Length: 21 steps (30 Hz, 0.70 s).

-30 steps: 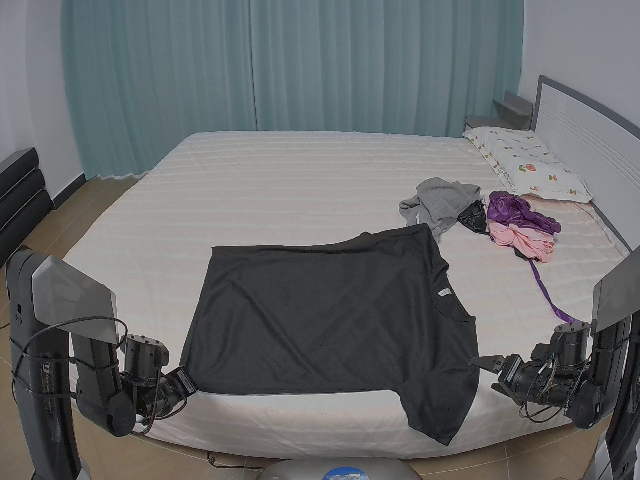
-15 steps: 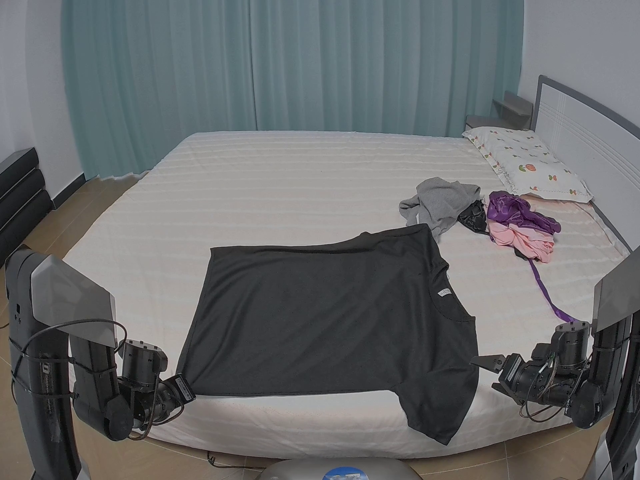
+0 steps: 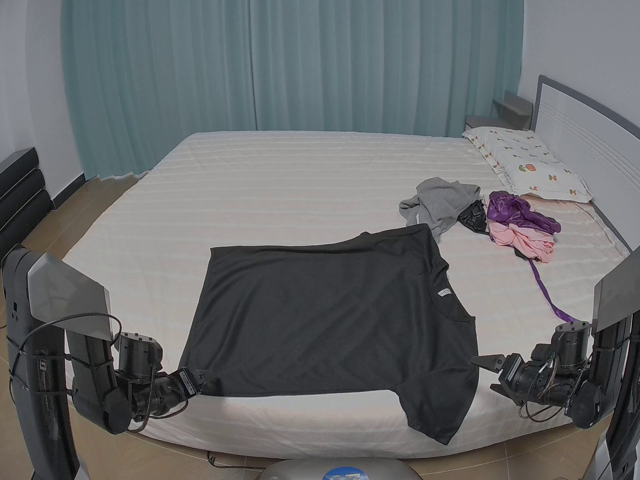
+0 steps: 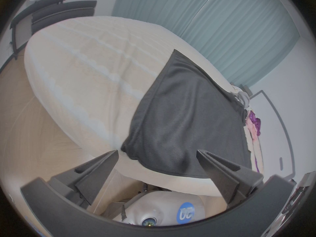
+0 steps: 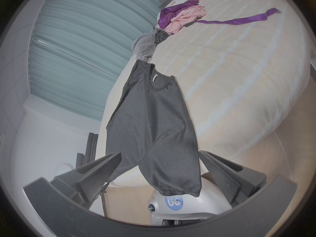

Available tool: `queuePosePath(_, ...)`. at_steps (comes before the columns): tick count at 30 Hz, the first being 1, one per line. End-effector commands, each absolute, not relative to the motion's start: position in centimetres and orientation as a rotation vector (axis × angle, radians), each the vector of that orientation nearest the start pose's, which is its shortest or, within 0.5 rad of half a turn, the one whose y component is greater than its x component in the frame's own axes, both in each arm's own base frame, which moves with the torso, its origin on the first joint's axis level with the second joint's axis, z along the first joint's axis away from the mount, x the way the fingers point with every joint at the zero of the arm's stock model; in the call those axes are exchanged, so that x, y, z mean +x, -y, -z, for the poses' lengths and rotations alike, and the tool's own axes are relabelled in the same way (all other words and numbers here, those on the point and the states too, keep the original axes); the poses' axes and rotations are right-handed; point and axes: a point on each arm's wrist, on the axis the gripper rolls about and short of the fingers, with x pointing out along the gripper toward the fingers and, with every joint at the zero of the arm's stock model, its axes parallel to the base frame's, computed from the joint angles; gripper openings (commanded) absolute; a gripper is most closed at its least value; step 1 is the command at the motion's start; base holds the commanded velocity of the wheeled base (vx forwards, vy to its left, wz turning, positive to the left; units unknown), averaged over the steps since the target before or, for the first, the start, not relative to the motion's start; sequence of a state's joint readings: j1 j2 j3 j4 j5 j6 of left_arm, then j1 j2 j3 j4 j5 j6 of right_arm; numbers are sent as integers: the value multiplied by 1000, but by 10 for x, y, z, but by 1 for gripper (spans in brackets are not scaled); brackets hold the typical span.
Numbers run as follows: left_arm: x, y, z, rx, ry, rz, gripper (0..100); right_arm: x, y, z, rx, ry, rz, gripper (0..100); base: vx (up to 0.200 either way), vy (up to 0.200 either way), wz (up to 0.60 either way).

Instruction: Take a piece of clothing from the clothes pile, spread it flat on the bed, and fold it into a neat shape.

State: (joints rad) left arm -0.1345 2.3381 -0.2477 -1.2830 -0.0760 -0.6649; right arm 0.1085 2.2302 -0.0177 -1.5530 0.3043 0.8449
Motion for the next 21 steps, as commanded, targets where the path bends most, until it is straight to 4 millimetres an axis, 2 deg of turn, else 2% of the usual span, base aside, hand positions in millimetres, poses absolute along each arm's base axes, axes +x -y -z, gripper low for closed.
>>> queuePosePath(1,264,30,45,-633,-825,-28,100,217,-31,8,892,-786,-96,100,0,0,0)
queuePosePath(7,275,25,46,-642,-803,-16,100,217,-31,8,892,-786,-96,100,0,0,0)
queuePosePath(11,273,23,48,-569,-809,4,100,217,-31,8,892,-785,-97,100,0,0,0)
queuePosePath(21,275,22,50,-561,-806,-5,100,217,-31,9,891,-788,-96,100,0,0,0)
